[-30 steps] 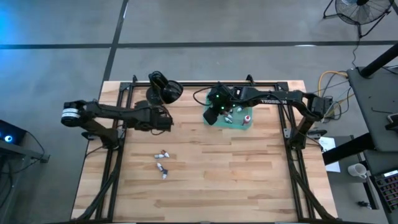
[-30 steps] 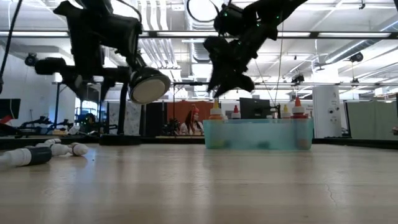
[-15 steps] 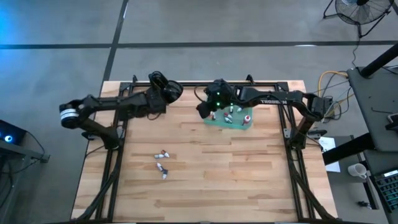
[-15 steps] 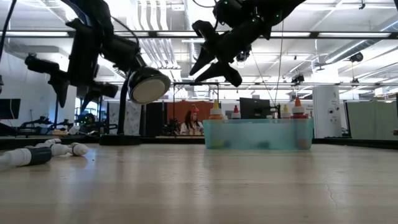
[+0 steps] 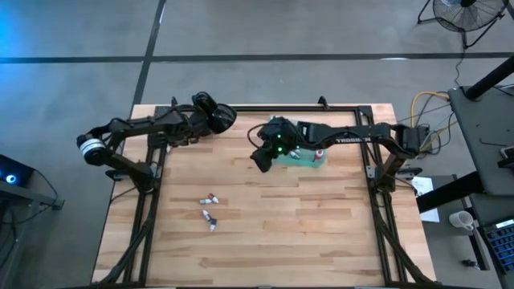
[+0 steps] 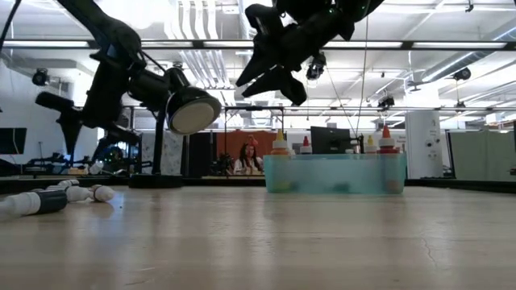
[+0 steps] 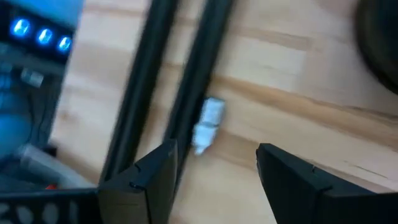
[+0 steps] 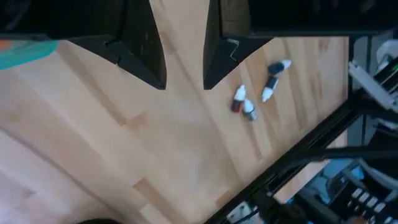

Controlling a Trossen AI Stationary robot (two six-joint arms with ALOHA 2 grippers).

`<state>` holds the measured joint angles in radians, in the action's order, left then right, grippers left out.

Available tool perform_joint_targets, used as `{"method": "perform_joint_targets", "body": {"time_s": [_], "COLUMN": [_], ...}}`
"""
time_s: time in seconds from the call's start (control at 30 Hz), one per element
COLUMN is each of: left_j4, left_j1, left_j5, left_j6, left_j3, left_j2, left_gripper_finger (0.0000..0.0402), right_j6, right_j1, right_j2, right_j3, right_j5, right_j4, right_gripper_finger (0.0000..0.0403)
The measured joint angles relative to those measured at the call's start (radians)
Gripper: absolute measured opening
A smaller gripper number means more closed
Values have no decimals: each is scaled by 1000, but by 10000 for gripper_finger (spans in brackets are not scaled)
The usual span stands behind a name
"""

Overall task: Pick & Place food coloring
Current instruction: Put the dark blue food coloring bottle into the green bin

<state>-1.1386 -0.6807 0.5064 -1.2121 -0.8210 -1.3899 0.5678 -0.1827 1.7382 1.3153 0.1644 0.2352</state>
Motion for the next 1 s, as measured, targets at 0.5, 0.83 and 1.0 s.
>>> {"method": "perform_joint_targets", "body": {"time_s": [0.5, 0.83, 1.0], "left_j4": [195, 446, 442], "left_j1": [0, -2, -31], "left_j5": [110, 82, 79], "left_j6": [198, 420, 388], "left_j3": [230, 259, 263], "left_j2": [-1, 0, 1], "left_gripper_finger": [193, 193, 193], "right_j6": [-22, 22, 33], "right_j1": [6, 6, 8], "right_j2": [-2, -2, -2], "right_j3": [0, -1, -1], "right_j5": [-8, -57, -59], "right_j4": [-3, -5, -5], "right_gripper_finger": [80, 80, 82]}}
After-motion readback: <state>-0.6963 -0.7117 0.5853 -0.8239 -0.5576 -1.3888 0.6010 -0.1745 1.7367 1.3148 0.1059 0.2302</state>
